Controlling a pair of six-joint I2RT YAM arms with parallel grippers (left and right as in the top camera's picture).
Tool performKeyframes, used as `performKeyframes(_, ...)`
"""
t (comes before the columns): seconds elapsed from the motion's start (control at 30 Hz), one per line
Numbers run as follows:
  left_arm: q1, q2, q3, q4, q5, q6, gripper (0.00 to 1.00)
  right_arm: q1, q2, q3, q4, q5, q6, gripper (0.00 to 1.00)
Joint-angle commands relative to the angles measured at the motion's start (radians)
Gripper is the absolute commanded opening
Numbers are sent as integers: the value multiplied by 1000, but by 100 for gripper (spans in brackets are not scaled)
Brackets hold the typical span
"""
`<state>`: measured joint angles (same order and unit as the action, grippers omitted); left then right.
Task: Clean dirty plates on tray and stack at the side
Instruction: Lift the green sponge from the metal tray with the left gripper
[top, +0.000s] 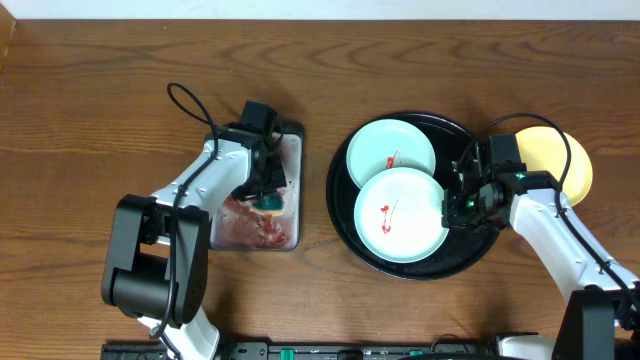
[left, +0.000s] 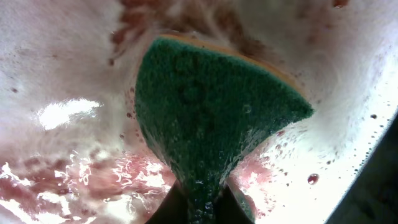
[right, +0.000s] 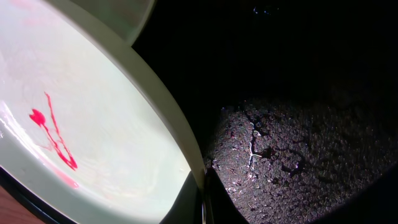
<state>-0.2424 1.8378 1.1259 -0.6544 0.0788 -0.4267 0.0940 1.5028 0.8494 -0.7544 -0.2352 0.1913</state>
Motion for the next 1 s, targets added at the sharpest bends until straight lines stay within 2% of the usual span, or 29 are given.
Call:
performKeyframes(0.0, 4, -3, -9, -26, -26, -5, 7, 6, -3, -3, 2, -1, 13, 1)
performKeyframes(0.33, 51, -247, -9, -16, -3, 3, 7, 6, -3, -3, 3, -1, 13, 1)
performKeyframes(0.47, 87, -311, -10, -3, 114, 69, 7, 6, -3, -3, 3, -1, 13, 1)
performKeyframes(0.5, 106, -340, -10, -2, 174, 129, 7, 6, -3, -3, 3, -1, 13, 1)
performKeyframes(0.63, 147, -397, -10, 10, 291, 241, 7, 6, -3, -3, 3, -1, 13, 1)
performKeyframes(0.8, 218, -451, -10, 17, 418, 300, 7, 6, -3, -3, 6, -1, 13, 1)
performKeyframes(0.97, 290, -454, -59, 72, 620, 337, 7, 6, -3, -3, 6, -1, 13, 1)
